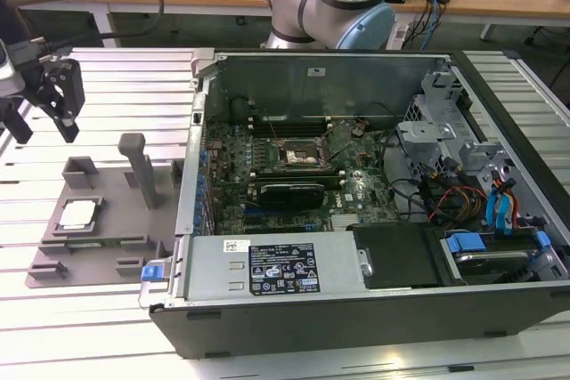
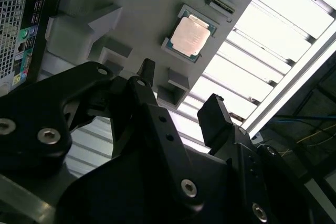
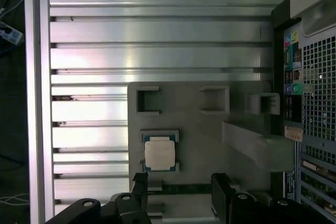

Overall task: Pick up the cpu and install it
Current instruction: 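Pick up the cpu and move it towards the insertion slot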

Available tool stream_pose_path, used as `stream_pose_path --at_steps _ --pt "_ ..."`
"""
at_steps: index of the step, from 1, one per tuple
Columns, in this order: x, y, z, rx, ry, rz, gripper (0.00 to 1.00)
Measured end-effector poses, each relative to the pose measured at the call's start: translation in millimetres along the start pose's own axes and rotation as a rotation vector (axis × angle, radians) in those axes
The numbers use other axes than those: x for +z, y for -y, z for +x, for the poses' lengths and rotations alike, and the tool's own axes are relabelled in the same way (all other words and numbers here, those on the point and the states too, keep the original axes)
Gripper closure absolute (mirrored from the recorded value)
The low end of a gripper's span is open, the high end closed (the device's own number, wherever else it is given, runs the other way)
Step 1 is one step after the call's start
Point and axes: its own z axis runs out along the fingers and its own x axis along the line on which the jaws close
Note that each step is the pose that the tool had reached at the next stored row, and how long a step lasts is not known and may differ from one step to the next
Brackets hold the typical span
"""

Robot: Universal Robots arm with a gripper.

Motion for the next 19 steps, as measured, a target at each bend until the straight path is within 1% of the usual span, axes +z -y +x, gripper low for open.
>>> stream_pose_path --at_steps 7,12,14,19 --pt "6.2 -0.1 0.2 0.000 0.0000 0.0000 0.40" --pt "13.3 -0.2 0.4 0.000 0.0000 0.0001 0.40" --pt "14.8 -0.2 0.4 0.000 0.0000 0.0000 0.40" --pt "21.4 -0.3 0.6 0.000 -0.0001 0.0001 0.40"
